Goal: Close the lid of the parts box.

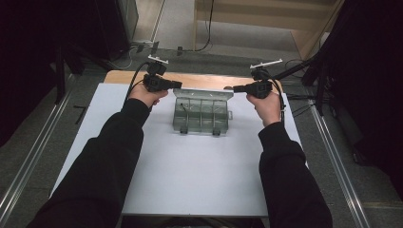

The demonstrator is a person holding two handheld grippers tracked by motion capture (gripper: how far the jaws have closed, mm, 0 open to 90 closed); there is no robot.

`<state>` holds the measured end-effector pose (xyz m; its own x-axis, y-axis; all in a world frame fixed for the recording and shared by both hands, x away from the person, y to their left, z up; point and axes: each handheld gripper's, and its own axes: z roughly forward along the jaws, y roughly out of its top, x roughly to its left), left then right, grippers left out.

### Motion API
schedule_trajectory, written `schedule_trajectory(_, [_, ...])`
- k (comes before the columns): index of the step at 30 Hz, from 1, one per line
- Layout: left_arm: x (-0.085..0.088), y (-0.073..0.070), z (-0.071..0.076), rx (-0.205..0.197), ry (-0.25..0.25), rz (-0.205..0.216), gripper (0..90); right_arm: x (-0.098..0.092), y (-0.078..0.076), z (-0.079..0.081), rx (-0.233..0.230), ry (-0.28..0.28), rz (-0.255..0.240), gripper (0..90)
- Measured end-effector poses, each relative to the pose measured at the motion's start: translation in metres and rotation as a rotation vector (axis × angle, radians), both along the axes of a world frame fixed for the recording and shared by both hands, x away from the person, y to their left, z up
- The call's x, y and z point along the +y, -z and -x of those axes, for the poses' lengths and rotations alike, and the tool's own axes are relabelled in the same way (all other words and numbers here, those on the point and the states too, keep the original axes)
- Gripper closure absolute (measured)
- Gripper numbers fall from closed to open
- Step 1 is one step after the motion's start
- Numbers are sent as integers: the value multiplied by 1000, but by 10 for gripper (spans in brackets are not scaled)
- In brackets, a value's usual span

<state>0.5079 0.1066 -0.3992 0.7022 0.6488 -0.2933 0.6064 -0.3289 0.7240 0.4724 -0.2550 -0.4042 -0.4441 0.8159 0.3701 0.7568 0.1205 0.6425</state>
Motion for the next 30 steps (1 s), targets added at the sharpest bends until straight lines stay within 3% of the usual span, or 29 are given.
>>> schedule_trajectory(13, [-1,-2,10,15,22,27,889,22,-6,-2,11,-93,-12,900])
schedule_trajectory(22, [3,-2,20,19,39,27,889,34,-7,8,12,-130,-7,900])
schedule_trajectory(25, [4,-3,22,33,48,54,889,36,-6,12,15,-140,-13,900])
schedule_trajectory(30, [3,-4,28,23,67,33,889,39,-4,19,9,-154,-4,900])
